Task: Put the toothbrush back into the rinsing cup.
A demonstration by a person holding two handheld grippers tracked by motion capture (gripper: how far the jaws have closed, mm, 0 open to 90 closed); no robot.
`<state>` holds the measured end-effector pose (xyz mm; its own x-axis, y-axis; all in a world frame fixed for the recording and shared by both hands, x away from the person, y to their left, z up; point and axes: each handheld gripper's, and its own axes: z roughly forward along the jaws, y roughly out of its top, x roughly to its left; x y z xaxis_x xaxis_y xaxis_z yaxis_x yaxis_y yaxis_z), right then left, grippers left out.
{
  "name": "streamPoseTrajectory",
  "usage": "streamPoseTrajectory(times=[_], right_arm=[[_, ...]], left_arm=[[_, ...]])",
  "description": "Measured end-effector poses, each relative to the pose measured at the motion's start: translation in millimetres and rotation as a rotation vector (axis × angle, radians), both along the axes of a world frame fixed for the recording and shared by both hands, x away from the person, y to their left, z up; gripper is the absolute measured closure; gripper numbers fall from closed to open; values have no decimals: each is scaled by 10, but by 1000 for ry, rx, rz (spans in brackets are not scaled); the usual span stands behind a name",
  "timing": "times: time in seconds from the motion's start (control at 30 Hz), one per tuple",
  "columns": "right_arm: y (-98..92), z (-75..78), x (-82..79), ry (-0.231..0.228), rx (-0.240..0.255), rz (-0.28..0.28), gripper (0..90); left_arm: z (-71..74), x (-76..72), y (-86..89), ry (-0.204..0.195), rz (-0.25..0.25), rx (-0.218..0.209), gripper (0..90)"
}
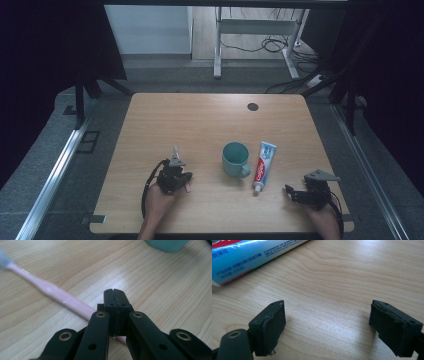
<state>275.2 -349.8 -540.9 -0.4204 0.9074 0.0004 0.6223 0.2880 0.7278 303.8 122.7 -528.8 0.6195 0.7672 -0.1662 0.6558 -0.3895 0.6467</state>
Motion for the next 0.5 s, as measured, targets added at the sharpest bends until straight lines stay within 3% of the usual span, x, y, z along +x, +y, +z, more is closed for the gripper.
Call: streamPoseTrajectory(times=[0.5], right_arm=[[0, 0, 0, 0, 0, 1, 134]], left_arm=[[13, -104, 222, 11, 42, 22, 891]])
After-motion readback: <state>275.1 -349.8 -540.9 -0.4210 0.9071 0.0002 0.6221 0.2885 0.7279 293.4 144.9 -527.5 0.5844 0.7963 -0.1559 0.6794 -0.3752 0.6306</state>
